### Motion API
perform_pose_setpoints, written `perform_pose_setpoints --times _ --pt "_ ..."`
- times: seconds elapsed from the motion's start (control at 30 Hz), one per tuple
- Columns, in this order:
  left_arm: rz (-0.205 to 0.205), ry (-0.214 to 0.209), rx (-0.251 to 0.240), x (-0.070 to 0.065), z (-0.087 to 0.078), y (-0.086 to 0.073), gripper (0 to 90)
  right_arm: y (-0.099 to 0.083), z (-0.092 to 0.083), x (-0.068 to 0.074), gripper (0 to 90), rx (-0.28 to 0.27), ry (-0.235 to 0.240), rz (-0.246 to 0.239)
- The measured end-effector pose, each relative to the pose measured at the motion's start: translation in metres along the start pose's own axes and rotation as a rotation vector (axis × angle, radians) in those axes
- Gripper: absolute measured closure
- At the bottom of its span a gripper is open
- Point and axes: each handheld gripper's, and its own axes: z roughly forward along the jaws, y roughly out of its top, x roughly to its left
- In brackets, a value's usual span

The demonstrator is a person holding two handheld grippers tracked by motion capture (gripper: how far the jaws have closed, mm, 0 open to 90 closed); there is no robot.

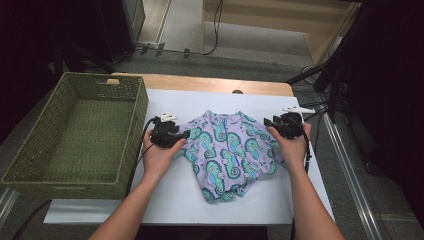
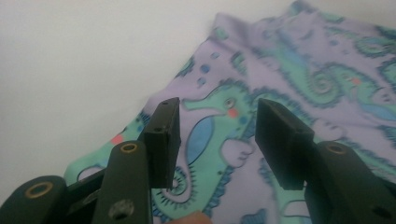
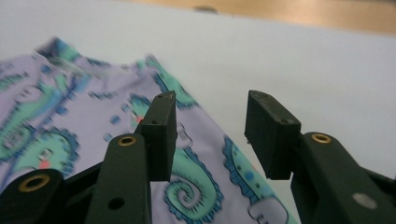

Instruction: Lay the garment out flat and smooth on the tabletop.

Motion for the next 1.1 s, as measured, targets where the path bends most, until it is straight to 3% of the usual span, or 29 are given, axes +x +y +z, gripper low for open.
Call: perform_pose_setpoints --times 0.13,0.23,0.27,0.37,0.43,0.5,0.57,0.63,0.67,0.7,0.77,0.8,0.83,0.9,0.93,0.97,1.0,1.07,1.1 --pt "-0.004 0.027 -0.007 0.007 0.012 0.002 50.0 -0.006 0.013 -0.009 54.7 0.026 0.033 -0.007" --pt "-0.004 0.045 0.001 0.011 0.019 0.006 49.3 -0.004 0.022 -0.009 55.5 0.029 0.07 -0.016" --pt "0.002 0.046 0.017 0.012 0.027 0.011 49.3 -0.004 0.032 -0.005 55.8 0.043 0.081 -0.025" --pt "0.025 0.049 0.034 0.014 0.035 0.015 47.8 -0.005 0.043 -0.002 56.0 0.045 0.086 -0.055" --pt "0.071 0.086 0.062 0.015 0.046 0.015 45.5 -0.005 0.056 0.002 54.9 0.049 0.095 -0.09" --pt "0.091 0.098 0.054 0.013 0.05 0.013 44.3 -0.006 0.061 0.007 54.4 0.07 0.117 -0.128" --pt "0.113 0.116 0.048 0.011 0.05 0.013 51.9 -0.006 0.062 0.011 61.9 0.075 0.107 -0.175" --pt "0.124 0.071 0.056 0.009 0.049 0.013 67.9 -0.007 0.061 0.013 77.0 0.076 0.103 -0.194" --pt "0.124 0.031 0.065 0.007 0.049 0.013 82.0 -0.007 0.06 0.013 85.8 0.082 0.114 -0.196" --pt "0.143 0.025 0.084 0.005 0.049 0.015 87.3 -0.006 0.06 0.013 87.6 0.091 0.119 -0.193" --pt "0.187 0.005 0.122 0.001 0.049 0.022 88.7 -0.001 0.06 0.011 88.2 0.104 0.137 -0.16" --pt "0.194 0.0 0.102 0.0 0.047 0.026 88.9 0.002 0.058 0.009 88.2 0.086 0.132 -0.152" --pt "0.191 0.005 0.073 -0.001 0.045 0.031 89.1 0.006 0.056 0.007 88.3 0.06 0.129 -0.142" --pt "0.143 0.006 0.005 0.002 0.04 0.043 89.4 0.016 0.051 0.001 88.4 0.001 0.116 -0.103" --pt "0.143 0.006 0.005 0.002 0.04 0.043 89.4 0.016 0.051 0.001 88.4 0.001 0.116 -0.103" --pt "0.122 0.01 -0.026 0.004 0.038 0.05 89.4 0.028 0.046 -0.004 88.4 -0.058 0.083 -0.064" --pt "0.086 0.041 -0.078 0.01 0.038 0.065 89.4 0.035 0.044 -0.006 88.4 -0.094 0.061 -0.044" --pt "0.019 0.069 -0.098 0.02 0.047 0.077 88.8 0.05 0.045 -0.007 88.2 -0.14 -0.003 -0.007" --pt "0.019 0.069 -0.098 0.02 0.047 0.077 87.0 0.055 0.047 -0.009 85.5 -0.144 -0.023 0.017"
